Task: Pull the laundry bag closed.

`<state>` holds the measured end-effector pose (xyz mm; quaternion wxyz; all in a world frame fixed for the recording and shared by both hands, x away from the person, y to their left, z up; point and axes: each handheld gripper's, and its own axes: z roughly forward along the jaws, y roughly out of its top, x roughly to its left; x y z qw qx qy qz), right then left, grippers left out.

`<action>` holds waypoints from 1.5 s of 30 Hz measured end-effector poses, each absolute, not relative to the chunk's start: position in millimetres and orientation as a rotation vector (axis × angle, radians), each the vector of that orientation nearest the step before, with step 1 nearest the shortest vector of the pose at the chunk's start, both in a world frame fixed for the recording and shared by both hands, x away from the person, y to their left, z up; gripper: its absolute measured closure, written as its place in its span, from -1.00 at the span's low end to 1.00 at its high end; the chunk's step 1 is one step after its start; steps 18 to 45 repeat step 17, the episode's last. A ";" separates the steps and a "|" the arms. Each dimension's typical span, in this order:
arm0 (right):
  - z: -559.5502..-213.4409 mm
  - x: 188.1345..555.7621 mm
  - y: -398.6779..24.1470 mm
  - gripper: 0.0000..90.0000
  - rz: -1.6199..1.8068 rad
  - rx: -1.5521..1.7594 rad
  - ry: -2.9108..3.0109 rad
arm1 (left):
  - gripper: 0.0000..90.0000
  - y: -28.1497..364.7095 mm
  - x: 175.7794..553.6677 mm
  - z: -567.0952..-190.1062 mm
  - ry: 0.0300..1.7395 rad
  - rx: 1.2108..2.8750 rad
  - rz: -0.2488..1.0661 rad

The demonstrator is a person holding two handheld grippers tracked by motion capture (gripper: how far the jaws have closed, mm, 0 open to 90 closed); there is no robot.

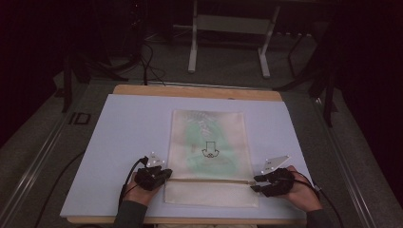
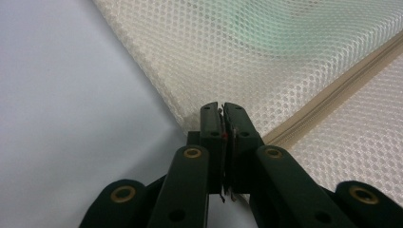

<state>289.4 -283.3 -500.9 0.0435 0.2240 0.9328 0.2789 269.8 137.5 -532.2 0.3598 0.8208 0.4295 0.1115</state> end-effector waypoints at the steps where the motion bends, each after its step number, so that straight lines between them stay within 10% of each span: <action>1: -500.4 289.6 -284.7 0.26 0.867 0.696 2.839 | 0.92 137.8 269.8 -532.1 1.107 2.115 0.287; 45: -503.3 296.4 -311.3 0.15 0.982 0.897 2.653 | 0.86 160.0 271.2 -526.8 1.206 2.085 0.476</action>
